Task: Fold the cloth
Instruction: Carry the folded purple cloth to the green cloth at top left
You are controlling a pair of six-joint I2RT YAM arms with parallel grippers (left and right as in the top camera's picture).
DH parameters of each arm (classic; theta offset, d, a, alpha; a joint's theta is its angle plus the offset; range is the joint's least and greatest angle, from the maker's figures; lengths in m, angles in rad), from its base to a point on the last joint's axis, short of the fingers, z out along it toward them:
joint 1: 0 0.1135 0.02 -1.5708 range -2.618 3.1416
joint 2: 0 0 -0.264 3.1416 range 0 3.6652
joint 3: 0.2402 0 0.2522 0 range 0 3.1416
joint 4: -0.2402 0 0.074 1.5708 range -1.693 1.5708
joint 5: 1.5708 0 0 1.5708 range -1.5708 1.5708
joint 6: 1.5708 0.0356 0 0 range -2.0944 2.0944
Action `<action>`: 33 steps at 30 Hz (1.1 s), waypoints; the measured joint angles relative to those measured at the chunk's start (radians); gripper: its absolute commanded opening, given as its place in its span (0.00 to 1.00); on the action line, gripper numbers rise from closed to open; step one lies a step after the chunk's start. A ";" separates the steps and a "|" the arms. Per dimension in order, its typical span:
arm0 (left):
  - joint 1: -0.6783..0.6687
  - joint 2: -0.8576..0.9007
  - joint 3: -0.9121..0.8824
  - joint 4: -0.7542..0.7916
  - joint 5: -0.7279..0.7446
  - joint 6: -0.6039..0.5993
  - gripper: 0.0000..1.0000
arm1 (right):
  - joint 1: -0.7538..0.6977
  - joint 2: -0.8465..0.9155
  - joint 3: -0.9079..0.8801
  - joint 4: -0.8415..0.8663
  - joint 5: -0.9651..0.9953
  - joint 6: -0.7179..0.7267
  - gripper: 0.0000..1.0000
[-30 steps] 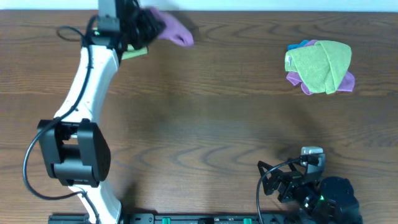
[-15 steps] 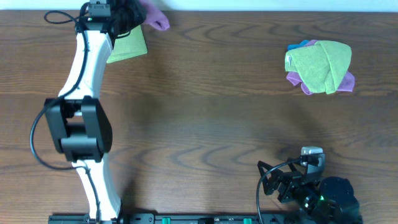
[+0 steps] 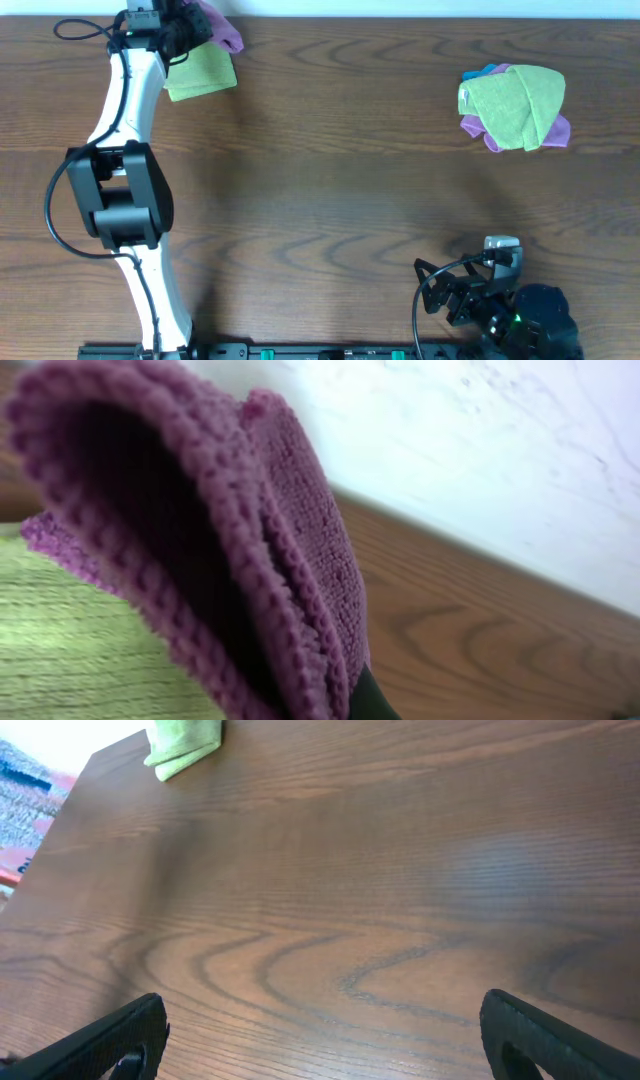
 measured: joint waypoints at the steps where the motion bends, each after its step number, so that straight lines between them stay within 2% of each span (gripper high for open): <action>1: 0.002 0.004 0.001 0.003 0.000 0.001 0.05 | 0.000 0.000 0.000 0.000 0.000 0.000 0.99; 19: 0.029 0.042 0.002 -0.016 -0.100 0.072 0.06 | 0.000 0.000 0.000 0.000 0.000 0.000 0.99; 22: 0.054 0.042 0.002 -0.029 -0.122 0.077 0.08 | 0.000 0.000 0.000 0.000 0.000 0.000 0.99; 27: 0.089 0.042 0.002 -0.050 -0.139 0.087 0.21 | 0.000 0.000 0.000 0.000 0.000 0.000 0.99; 33: 0.103 0.042 0.002 -0.087 -0.153 0.118 0.58 | 0.000 0.000 0.000 0.000 0.000 0.000 0.99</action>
